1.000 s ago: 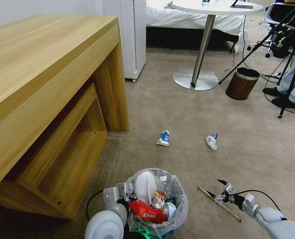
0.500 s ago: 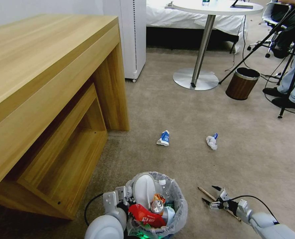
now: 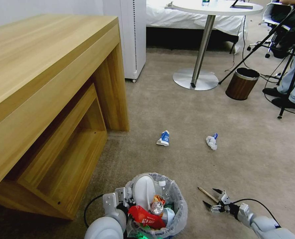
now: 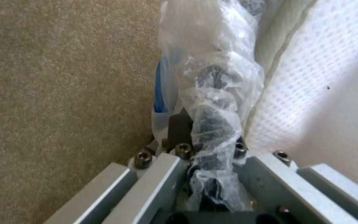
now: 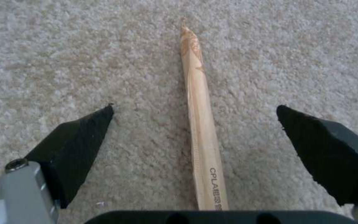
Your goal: Pick up the trash bin and place the garbage on the floor into it.
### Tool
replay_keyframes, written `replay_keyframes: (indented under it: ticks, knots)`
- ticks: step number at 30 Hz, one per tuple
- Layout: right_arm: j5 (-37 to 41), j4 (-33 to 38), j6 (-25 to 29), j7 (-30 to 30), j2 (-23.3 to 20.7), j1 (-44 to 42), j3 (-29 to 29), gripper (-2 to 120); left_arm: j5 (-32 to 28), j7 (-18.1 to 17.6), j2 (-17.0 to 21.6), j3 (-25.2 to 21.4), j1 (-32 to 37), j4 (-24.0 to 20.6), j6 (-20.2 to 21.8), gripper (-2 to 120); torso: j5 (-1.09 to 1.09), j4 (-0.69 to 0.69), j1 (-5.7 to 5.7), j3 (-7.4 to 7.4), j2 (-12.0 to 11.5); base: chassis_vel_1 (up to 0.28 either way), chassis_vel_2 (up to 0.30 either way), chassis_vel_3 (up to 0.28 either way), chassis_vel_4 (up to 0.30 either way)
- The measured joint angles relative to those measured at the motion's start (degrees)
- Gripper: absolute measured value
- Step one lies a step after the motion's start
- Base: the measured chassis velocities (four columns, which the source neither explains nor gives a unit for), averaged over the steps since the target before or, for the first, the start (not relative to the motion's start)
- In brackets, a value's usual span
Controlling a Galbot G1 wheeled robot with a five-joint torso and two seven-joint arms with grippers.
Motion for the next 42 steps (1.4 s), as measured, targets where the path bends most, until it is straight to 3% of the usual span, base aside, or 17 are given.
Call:
replay_keyframes:
  ticks: [23, 30, 42]
  knots:
    - [0.0, -2.4, 0.8, -0.1, 1.9, 0.4, 0.4, 100, -0.4, -0.2, 0.9, 0.9, -0.4, 0.3, -0.2, 0, -0.02, -0.02, 0.00, 0.00, 0.0, 0.000, 0.000, 0.000, 0.000]
    - [1.3, -1.6, 1.1, -1.8, 0.9, 0.4, -0.1, 100, -0.6, -0.2, 0.9, 1.2, -1.1, 0.7, -0.2, 0, 0.12, 0.03, 0.01, 0.01, 0.0, 0.000, 0.000, 0.000, 0.000]
    - [2.4, -0.4, 1.1, -1.8, -0.3, -0.8, 0.5, 100, -0.2, -0.3, 0.7, 1.4, -0.6, 0.9, -0.2, 0, 0.03, 0.00, 0.01, 0.02, 0.0, 0.000, 0.000, 0.000, 0.000]
